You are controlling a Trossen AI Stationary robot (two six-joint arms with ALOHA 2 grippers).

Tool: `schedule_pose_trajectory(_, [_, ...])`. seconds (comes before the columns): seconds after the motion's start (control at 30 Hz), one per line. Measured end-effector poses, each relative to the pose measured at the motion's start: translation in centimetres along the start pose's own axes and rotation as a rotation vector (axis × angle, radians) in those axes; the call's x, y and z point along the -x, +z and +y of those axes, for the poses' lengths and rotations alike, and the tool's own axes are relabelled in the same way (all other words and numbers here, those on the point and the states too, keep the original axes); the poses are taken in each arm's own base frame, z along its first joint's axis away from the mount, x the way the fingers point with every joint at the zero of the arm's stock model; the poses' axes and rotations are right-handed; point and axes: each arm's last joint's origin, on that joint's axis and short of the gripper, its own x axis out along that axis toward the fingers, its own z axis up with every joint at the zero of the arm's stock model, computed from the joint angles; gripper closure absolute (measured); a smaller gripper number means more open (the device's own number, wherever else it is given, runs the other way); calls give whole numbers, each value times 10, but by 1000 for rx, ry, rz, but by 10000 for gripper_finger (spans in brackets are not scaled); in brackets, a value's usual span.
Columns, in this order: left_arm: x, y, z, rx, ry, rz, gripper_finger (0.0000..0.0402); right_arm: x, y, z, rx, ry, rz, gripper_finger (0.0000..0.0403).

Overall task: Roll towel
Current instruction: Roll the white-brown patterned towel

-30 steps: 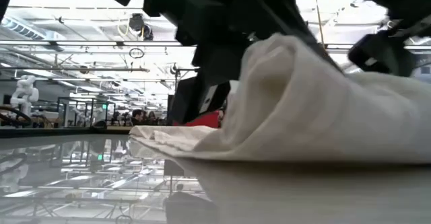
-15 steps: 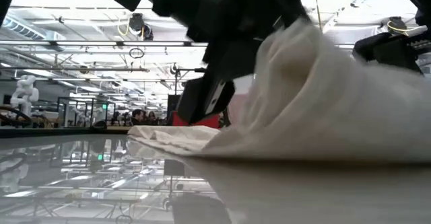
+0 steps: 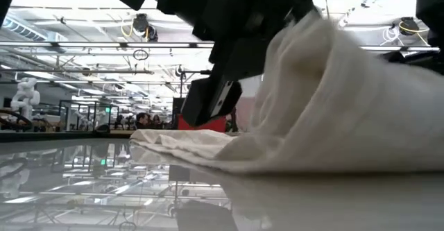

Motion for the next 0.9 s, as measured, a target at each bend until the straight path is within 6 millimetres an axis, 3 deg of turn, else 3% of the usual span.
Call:
schedule_pose_trajectory(0.23, [0, -3, 9, 27, 91, 29, 322, 0, 1, 1, -49, 71, -3, 388])
schedule_pose_trajectory(0.4, [7, -2, 5, 29, 99, 44, 250, 0, 1, -2, -96, 126, 8, 376])
schedule_pose_trajectory(0.57, [35, 4, -9, 27, 130, 77, 198, 0, 2, -12, -155, 208, 25, 387])
schedule_pose_trajectory(0.73, [67, 14, -34, -66, 75, -12, 188, 0, 3, -24, -238, 287, 34, 389])
schedule_pose_trajectory(0.9, [73, 10, -53, -241, 18, -168, 187, 1, 3, -40, -344, 361, 36, 385])
